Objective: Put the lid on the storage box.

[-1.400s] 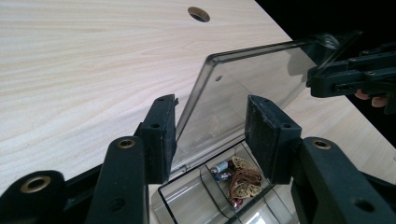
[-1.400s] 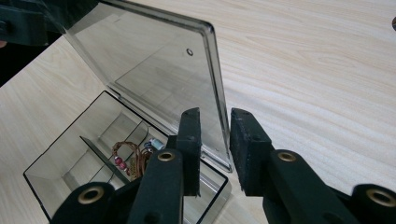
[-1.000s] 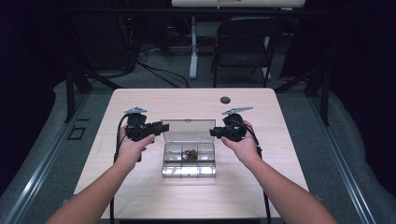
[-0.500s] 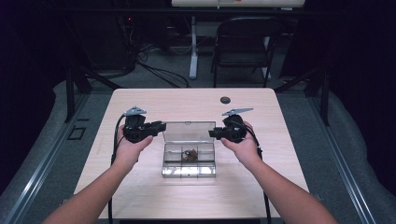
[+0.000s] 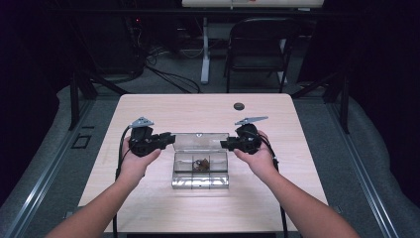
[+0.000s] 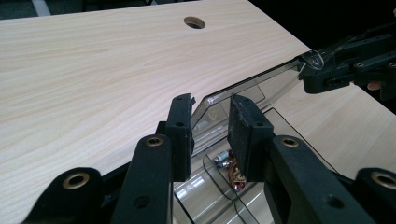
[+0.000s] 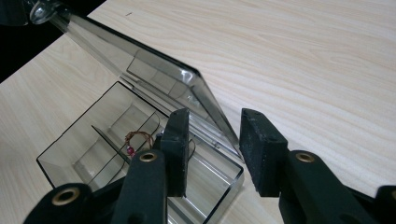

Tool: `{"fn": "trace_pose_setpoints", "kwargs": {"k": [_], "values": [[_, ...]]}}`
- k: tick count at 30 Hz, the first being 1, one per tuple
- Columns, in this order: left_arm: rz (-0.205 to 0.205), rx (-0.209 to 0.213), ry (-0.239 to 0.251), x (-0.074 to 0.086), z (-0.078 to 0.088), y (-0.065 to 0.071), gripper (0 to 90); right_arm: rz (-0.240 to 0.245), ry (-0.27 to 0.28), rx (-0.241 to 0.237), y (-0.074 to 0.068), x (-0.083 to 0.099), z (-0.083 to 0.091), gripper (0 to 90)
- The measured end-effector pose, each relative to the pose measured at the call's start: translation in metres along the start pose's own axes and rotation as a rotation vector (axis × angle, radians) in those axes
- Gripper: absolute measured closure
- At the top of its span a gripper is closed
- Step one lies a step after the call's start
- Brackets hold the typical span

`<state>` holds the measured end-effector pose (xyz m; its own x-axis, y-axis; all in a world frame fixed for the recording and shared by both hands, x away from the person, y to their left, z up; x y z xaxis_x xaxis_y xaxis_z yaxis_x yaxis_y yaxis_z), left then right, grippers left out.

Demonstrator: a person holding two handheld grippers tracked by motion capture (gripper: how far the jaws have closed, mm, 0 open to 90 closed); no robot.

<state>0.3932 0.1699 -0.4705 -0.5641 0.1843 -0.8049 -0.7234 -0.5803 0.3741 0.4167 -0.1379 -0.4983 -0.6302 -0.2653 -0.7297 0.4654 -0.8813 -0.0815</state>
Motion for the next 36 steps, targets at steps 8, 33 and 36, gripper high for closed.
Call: {"fn": "trace_pose_setpoints", "kwargs": {"k": [8,33,36], "values": [[-0.004,0.001,0.001,0.004,0.002,0.004,70.2,-0.007,-0.005,-0.001,-0.001,0.005,0.003,63.5],[-0.003,0.019,-0.005,0.018,0.008,0.012,69.7,-0.03,0.013,-0.007,-0.004,0.025,0.031,70.8],[-0.006,0.019,-0.006,0.02,0.008,0.013,69.7,-0.033,0.014,-0.012,-0.005,0.026,0.035,73.7]]}}
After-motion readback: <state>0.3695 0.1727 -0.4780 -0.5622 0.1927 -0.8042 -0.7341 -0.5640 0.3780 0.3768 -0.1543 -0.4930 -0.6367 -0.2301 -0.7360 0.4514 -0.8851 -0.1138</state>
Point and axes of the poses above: each handheld gripper's, and its own axes: z roughly backward along the jaws, x roughly out of its underside, y roughly to its right, the point moved 2 cm from there along -z, roughly forward along the jaws, and after that the axes turned 14 degrees about x, right-handed, at the moved point
